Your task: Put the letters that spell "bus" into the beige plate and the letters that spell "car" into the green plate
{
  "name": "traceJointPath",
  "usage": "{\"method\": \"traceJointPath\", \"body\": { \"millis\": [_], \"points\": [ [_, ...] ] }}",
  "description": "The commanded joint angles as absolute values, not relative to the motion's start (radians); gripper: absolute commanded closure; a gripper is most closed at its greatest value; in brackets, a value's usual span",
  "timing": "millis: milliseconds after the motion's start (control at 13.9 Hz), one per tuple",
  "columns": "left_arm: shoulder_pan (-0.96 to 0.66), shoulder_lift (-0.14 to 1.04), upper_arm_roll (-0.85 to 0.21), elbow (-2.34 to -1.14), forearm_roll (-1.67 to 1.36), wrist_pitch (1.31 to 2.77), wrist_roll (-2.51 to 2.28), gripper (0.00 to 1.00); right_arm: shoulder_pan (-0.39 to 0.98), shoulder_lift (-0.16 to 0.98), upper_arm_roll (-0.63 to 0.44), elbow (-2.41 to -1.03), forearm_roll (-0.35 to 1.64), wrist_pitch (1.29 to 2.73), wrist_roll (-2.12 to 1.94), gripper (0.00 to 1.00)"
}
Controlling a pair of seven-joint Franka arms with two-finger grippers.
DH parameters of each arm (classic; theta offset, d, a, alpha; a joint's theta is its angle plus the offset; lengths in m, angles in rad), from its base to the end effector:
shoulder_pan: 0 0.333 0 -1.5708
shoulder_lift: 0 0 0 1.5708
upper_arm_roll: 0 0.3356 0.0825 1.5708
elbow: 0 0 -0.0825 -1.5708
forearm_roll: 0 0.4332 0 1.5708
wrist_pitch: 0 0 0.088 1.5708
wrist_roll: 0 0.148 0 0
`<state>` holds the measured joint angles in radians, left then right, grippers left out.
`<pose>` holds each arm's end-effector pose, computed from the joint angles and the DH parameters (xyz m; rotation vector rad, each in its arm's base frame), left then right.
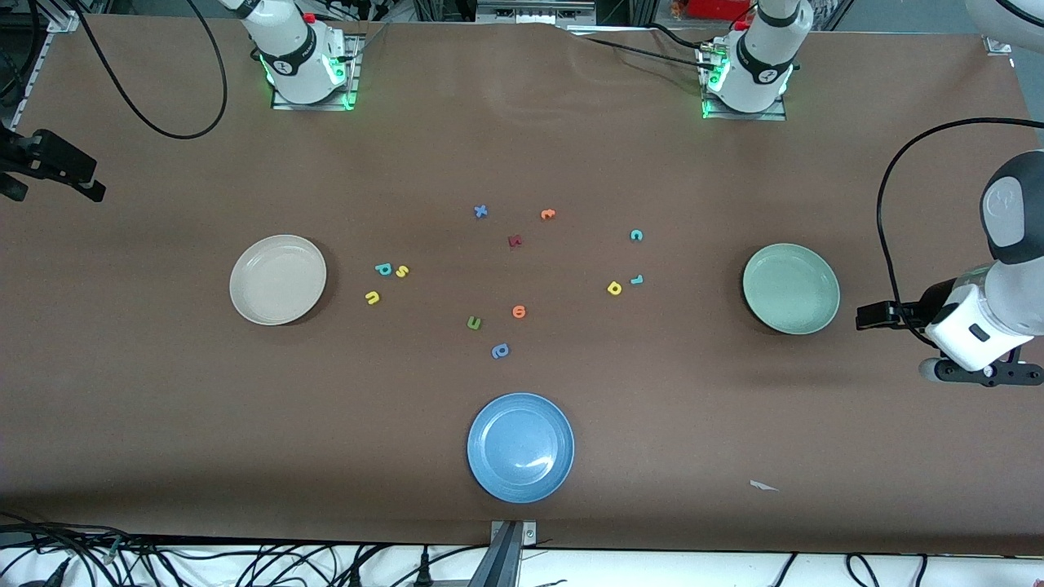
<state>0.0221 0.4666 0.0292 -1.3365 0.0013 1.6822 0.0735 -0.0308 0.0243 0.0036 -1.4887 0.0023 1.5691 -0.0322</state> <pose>0.7339 0.0344 0.4188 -3.1285 0.0387 0.1901 0.6143 -0.0164 0.6310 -3.1396 -0.0080 -0.0882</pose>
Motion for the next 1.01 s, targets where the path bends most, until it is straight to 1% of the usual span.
{"method": "traceJointPath", "body": {
  "millis": [0,936],
  "points": [
    [0.020,0.459,0.035,-1.350,-0.020,1.677,0.098,0.00,-0.037,0.021,0.014,-1.479,-0.006,1.548,-0.038,0.00],
    [0.018,0.459,0.035,-1.367,-0.021,1.675,0.098,0.00,-0.032,0.021,0.015,-1.477,-0.005,1.539,-0.037,0.00]
  ]
}}
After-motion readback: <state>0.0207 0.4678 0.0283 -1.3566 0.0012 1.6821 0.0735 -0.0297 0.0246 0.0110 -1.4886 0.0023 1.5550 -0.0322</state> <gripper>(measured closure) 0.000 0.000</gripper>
